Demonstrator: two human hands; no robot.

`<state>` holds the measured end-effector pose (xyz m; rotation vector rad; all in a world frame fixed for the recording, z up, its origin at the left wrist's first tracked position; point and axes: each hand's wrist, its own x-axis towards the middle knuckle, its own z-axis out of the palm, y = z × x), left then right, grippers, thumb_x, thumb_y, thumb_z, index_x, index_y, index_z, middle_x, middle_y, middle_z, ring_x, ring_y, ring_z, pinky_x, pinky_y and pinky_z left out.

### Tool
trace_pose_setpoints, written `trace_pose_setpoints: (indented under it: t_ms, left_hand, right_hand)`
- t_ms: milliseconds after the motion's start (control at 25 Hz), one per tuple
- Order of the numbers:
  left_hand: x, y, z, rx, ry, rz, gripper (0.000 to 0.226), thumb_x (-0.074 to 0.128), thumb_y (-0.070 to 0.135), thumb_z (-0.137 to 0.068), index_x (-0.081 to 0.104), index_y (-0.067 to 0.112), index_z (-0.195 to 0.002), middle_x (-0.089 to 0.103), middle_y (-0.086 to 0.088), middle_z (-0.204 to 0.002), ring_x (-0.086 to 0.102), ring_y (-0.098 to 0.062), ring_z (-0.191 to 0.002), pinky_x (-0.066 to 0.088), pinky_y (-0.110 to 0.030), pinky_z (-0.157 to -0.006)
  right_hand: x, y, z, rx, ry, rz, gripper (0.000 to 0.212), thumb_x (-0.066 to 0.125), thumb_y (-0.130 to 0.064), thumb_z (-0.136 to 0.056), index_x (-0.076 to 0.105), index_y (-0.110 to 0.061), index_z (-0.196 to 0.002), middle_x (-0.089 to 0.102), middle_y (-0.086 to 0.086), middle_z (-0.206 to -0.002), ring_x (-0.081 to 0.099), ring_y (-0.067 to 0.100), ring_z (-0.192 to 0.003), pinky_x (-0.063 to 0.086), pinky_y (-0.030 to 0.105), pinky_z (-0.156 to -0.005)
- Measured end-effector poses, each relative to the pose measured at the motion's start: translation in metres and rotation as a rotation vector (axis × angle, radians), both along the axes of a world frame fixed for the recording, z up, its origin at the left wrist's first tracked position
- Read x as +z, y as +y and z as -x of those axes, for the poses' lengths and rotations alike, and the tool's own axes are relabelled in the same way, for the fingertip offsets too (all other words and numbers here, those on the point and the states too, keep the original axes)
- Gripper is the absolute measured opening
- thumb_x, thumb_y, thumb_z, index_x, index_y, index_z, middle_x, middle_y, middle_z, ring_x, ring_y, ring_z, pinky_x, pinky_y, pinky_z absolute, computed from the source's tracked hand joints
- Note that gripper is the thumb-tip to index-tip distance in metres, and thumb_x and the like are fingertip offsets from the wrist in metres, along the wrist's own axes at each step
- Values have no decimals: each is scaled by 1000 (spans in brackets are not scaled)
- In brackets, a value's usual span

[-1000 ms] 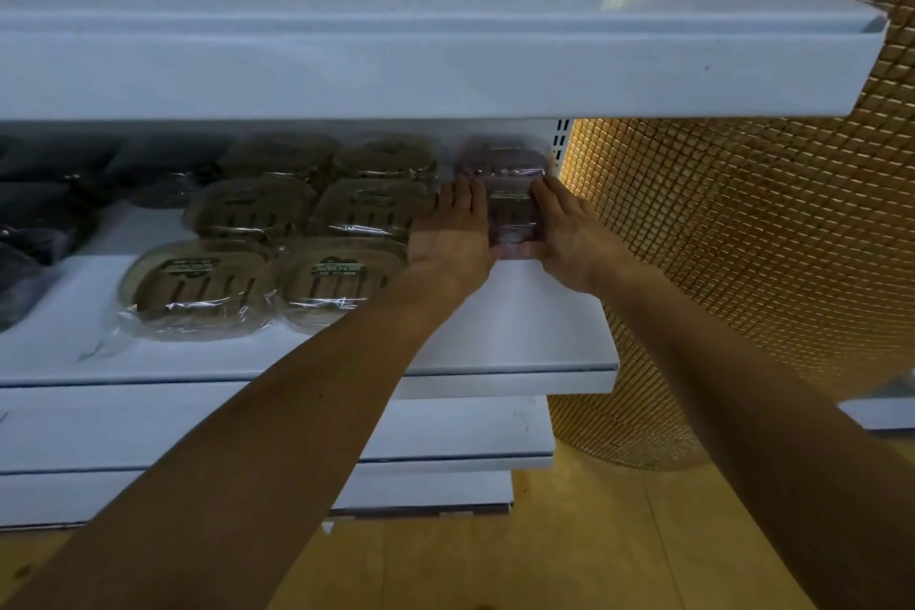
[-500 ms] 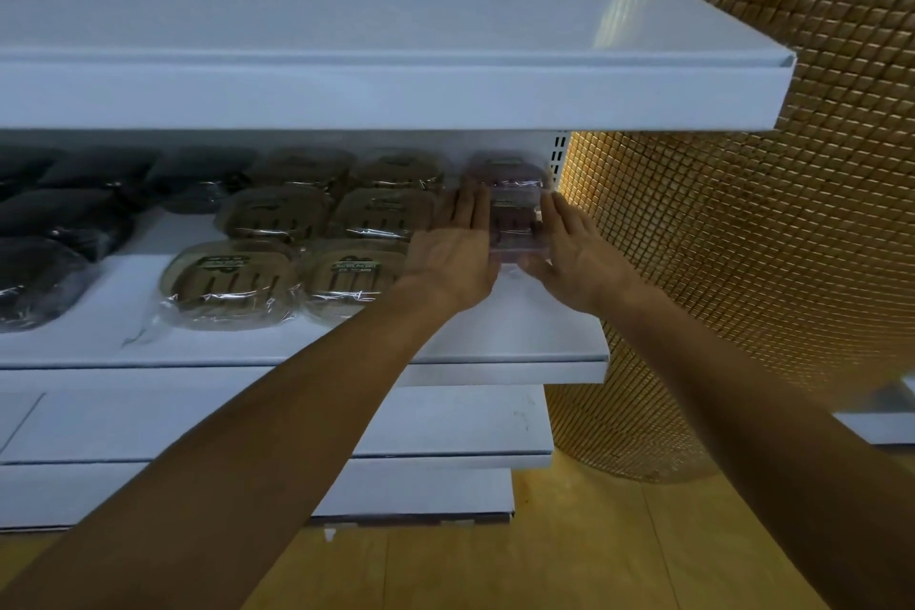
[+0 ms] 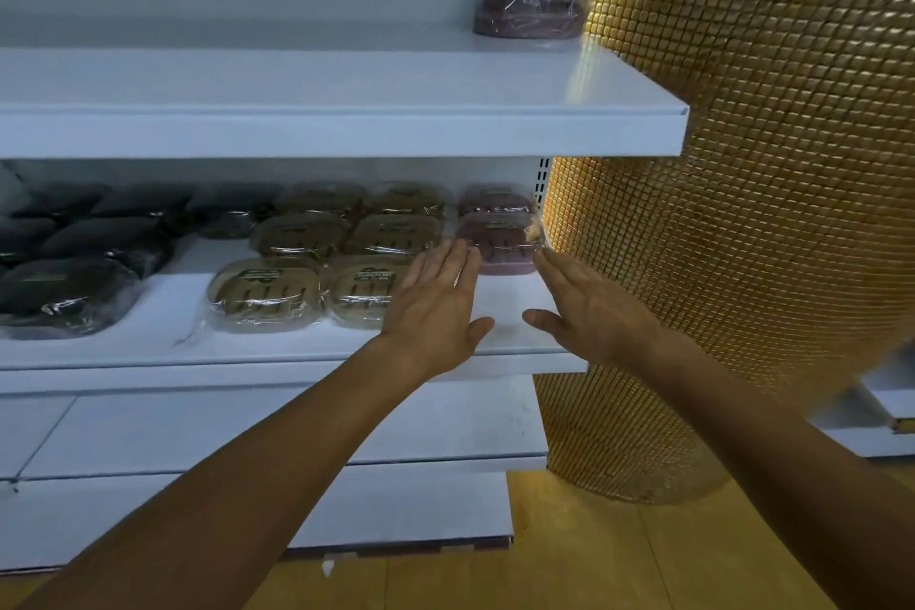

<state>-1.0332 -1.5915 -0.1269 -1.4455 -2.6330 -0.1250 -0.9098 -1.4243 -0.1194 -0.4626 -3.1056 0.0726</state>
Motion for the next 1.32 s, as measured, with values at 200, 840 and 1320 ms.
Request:
trace_pose_setpoints:
  t_ms: [200, 840, 1320]
  left_hand:
    - [43, -20, -16, -60, 68, -61, 81, 35, 56, -101, -1, 12, -158, -1, -7, -167, -5, -22, -153, 0, -40, -124]
    - [170, -50, -46, -193, 245, -397, 65, 48, 46, -99, 30, 18, -154, 43, -2, -148, 40, -22, -134, 40, -37, -103]
    - [200, 20, 17, -51, 253, -332, 62, 43, 48, -100, 30, 20, -154, 41, -4, -151, 40, -24, -136, 41, -39, -103]
  right_hand:
    - [48, -32, -17, 35, 69, -27, 78, 30, -57, -100, -2, -17, -158, -2, 2, -165, 0, 17, -151, 8, 34, -120]
    - [174, -54, -47, 75, 391, -169, 59, 42, -52, -98, 31, -29, -151, 40, -6, -149, 35, 14, -137, 43, 39, -102]
    - [202, 19, 3, 64, 404, -149, 62, 43, -53, -98, 31, -26, -152, 34, -5, -155, 32, 15, -141, 38, 40, -108]
